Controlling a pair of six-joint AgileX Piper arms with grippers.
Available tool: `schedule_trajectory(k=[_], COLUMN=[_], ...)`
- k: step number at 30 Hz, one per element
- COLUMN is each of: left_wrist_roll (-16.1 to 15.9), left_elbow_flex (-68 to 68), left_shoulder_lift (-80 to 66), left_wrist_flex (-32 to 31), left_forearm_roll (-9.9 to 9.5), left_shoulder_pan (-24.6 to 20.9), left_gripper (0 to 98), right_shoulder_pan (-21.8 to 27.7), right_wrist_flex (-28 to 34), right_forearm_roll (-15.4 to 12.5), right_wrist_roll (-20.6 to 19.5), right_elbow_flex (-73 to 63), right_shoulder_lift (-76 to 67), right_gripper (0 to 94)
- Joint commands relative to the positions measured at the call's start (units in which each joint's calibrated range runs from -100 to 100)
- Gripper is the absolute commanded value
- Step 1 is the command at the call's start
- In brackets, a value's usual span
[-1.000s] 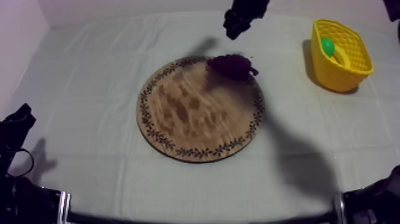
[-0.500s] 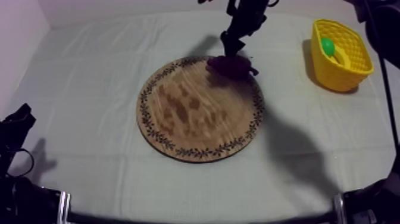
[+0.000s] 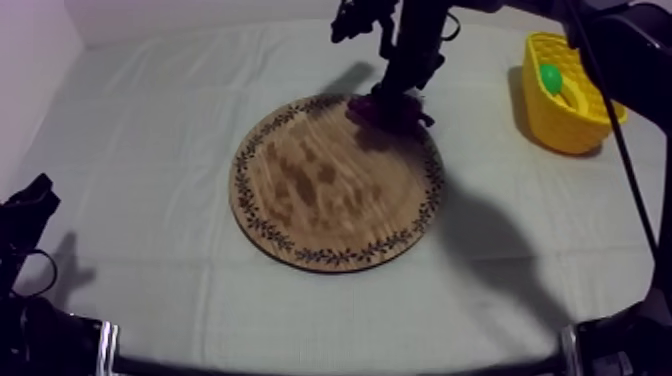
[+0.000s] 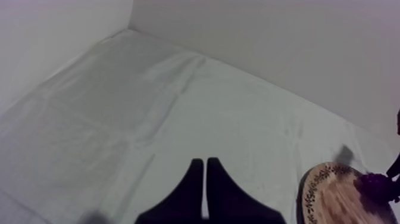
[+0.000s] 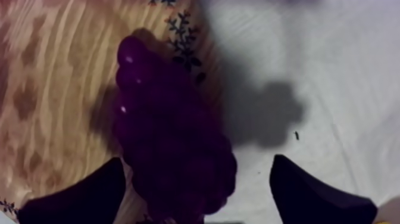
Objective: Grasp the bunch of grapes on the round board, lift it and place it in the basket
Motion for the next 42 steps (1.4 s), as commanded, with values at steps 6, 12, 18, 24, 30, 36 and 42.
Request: schedule_trajectory(k=[6,12,18,24,30,36,42], left_wrist_roll=[0.00,0.00,0.00,0.00,0.00,0.00,0.00], left_elbow_flex=[0.04,0.04,0.04,0.04,0.04,0.04,0.04], left_shoulder_lift=[0.03,0.03,0.03,0.03,0.03,0.03,0.03], left_wrist_flex=[0.03,0.03,0.03,0.03,0.03,0.03,0.03], left_forearm_roll=[0.01,0.01,0.01,0.01,0.01,0.01,0.01], left_shoulder_pan=[-0.01,-0.01,-0.01,-0.01,-0.01,-0.01,-0.01], left_gripper=[0.0,0.0,0.0,0.0,0.0,0.0,0.0], right_shoulder_pan=[-0.16,-0.04,-0.19,-0.40,0.06,2.98,8.89], right_wrist_flex=[-1.41,-1.93,-2.09,-2.23,-0.71,1.66,3.61], right_forearm_roll=[0.51,0.60,1.01,1.92,3.06,2.72,1.62], right_wrist_roll=[-0.08,0.23,0.93,1.18,1.26,2.20,2.76], right_elbow_flex=[0.22,0.11,0.93,2.12,2.88,5.98,8.87], right_shoulder_lift=[1.87,3.26,3.28,2.19,-0.85,-9.70,-20.49], right_gripper=[90.4,75.8,50.9,26.0,17.8,17.5,19.1])
